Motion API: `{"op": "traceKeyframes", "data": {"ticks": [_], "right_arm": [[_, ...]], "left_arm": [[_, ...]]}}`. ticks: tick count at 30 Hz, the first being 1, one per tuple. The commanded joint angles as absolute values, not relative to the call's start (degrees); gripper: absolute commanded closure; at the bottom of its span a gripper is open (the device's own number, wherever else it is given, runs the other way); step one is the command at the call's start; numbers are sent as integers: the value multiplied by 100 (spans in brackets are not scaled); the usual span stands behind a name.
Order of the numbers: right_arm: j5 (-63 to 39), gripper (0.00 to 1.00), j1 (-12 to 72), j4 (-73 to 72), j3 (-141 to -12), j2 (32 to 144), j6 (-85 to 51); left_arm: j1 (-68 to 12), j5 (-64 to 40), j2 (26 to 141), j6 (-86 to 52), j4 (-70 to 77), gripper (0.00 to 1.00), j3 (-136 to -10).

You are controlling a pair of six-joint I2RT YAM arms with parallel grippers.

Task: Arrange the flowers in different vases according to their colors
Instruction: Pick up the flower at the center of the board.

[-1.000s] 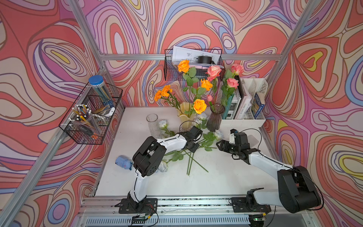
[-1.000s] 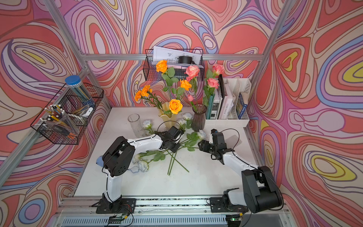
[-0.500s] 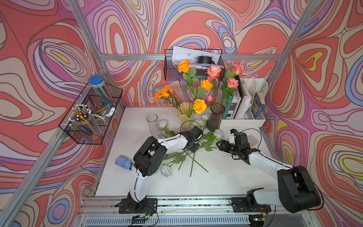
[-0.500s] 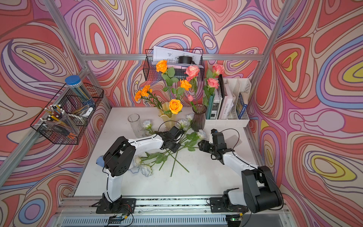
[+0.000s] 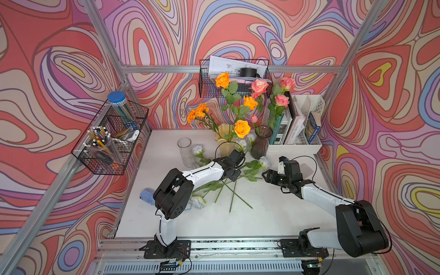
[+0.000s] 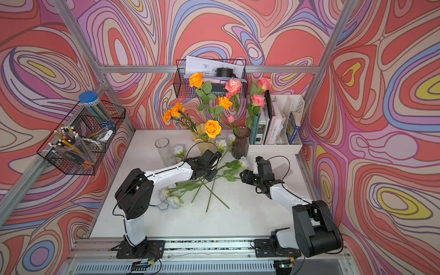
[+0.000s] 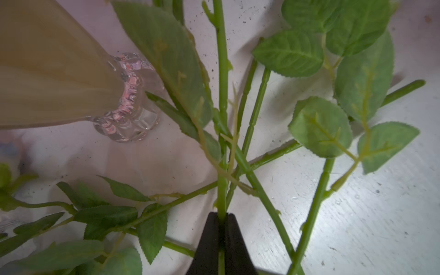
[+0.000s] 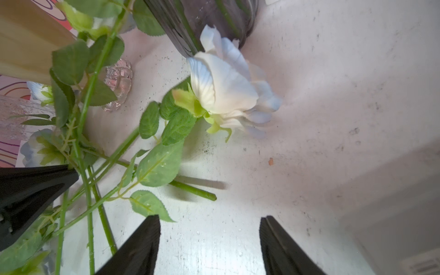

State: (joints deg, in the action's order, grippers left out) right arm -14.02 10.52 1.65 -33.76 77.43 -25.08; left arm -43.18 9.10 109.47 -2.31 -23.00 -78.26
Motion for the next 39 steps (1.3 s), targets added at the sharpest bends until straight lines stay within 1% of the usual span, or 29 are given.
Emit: {"op": "traceKeyframes", "data": {"ticks": [1, 12, 16, 21, 25, 32, 36, 39], "right_arm": [[-1433, 32, 1019, 34, -3313, 7747, -2443], [-1476, 32, 1020, 16, -3283, 7710, -2443], [-1640, 32, 1020, -78, -3254, 7662, -2419], [-1765, 32, 1022, -241, -3190, 7662, -2446], [-1817, 32, 1020, -275, -3201, 7694, -2476], [-1847, 32, 1020, -263, -3182, 7648, -2448], [-2028, 32, 1020, -376, -3197, 7699, -2468], [-2133, 32, 1024, -471, -3199, 7750, -2499]], "left_arm": [[-4342, 1019, 10849, 25, -2607, 99, -7875], [-4264, 1226, 10894, 236, -2649, 100, -8130], [-4266, 1417, 10758, 315, -2480, 100, -7991], [-4265, 1266, 10440, 279, -1733, 100, -7608], [-4262, 1224, 10411, 261, -1039, 100, -7354], [-4263, 1631, 10350, 303, -460, 100, -7013], [-4263, 1876, 10059, 298, -91, 100, -6611], [-4267, 1849, 9762, 368, 207, 100, -6312]]}}
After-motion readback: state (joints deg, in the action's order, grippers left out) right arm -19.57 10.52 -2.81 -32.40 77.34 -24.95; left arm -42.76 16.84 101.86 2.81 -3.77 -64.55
